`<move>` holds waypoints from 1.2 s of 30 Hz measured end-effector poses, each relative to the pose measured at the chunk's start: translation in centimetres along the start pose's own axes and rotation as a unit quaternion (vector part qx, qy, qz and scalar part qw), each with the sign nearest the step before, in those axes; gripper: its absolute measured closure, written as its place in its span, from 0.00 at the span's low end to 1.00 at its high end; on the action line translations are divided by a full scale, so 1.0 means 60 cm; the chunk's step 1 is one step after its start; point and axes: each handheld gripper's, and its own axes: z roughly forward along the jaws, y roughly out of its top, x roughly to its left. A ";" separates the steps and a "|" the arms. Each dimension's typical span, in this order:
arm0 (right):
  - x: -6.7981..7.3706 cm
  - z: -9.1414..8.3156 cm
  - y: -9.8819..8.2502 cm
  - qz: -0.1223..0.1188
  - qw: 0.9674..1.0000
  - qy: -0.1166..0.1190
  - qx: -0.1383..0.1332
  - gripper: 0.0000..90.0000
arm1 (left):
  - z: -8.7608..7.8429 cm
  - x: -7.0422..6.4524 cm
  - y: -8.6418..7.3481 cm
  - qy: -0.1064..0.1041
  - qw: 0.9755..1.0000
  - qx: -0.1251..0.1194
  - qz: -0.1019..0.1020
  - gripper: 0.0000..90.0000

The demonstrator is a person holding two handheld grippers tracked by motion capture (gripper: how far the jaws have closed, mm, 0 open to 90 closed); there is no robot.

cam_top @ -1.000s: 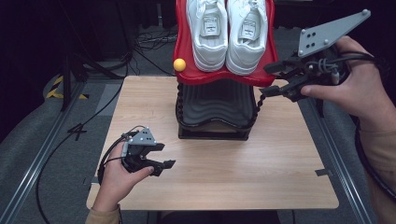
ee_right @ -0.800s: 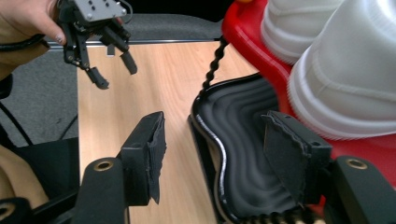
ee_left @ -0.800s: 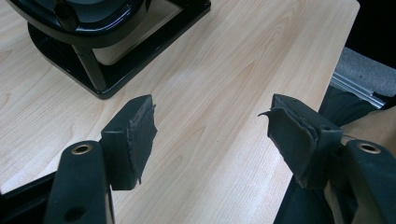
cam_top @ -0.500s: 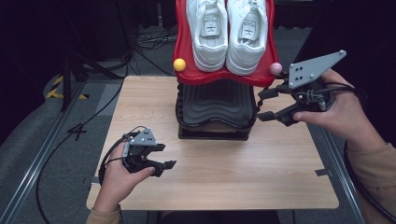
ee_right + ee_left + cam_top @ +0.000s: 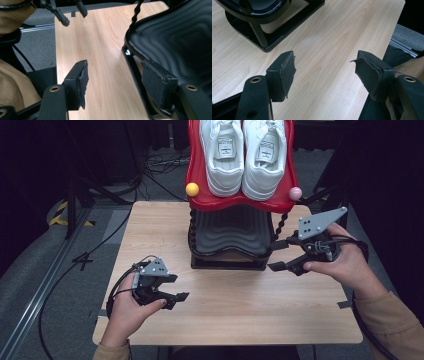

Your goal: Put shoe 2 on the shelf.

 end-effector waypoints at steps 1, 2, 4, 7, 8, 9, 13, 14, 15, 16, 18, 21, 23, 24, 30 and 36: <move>-0.001 0.004 -0.007 0.003 1.000 0.000 0.001 0.43 | 0.000 0.000 0.000 0.000 1.000 0.001 0.000 0.36; -0.001 0.009 -0.014 0.006 1.000 0.001 0.001 0.43 | 0.000 0.001 -0.001 0.000 1.000 0.001 -0.001 0.36; -0.001 0.018 -0.029 0.014 1.000 0.006 -0.002 0.43 | 0.001 0.002 -0.001 0.003 1.000 0.002 -0.001 0.36; -0.001 0.033 -0.053 0.024 1.000 0.010 -0.006 0.43 | 0.002 0.002 -0.002 0.002 1.000 0.002 -0.003 0.36; -0.001 0.033 -0.053 0.024 1.000 0.010 -0.006 0.43 | 0.001 0.002 -0.002 0.002 1.000 0.003 -0.003 0.36; -0.001 0.037 -0.061 0.028 1.000 0.010 -0.005 0.43 | 0.001 0.002 -0.002 0.002 1.000 0.003 -0.003 0.36; 0.000 0.056 -0.090 0.043 0.999 0.011 -0.006 0.42 | 0.003 0.002 -0.002 0.003 1.000 0.004 -0.004 0.36; 0.001 0.062 -0.099 0.046 0.999 0.009 -0.005 0.42 | 0.003 0.003 -0.002 0.003 1.000 0.006 -0.003 0.36; 0.002 0.066 -0.106 0.048 0.999 0.008 -0.004 0.42 | 0.004 0.003 -0.003 0.002 1.000 0.006 -0.004 0.36; 0.002 0.071 -0.112 0.051 0.999 0.009 -0.005 0.42 | 0.004 0.004 -0.003 0.003 1.000 0.006 -0.005 0.36; 0.003 0.079 -0.126 0.058 0.998 0.008 -0.008 0.42 | 0.006 0.004 -0.004 0.004 1.000 0.007 -0.005 0.36; 0.002 0.088 -0.143 0.070 0.997 0.005 -0.014 0.42 | 0.009 0.004 -0.004 0.003 1.000 0.009 -0.006 0.36; 0.001 0.094 -0.154 0.076 0.997 0.002 -0.015 0.42 | 0.010 0.004 -0.004 0.001 1.000 0.013 -0.007 0.36; 0.000 0.098 -0.159 0.078 0.997 0.001 -0.015 0.42 | 0.010 0.005 -0.004 0.002 1.000 0.014 -0.007 0.36; -0.004 0.115 -0.188 0.097 0.995 -0.005 -0.015 0.42 | 0.009 0.007 -0.006 0.005 1.000 0.011 -0.009 0.36; -0.001 0.128 -0.206 0.109 0.994 -0.011 -0.017 0.42 | 0.009 0.008 -0.006 0.008 1.000 0.012 -0.008 0.36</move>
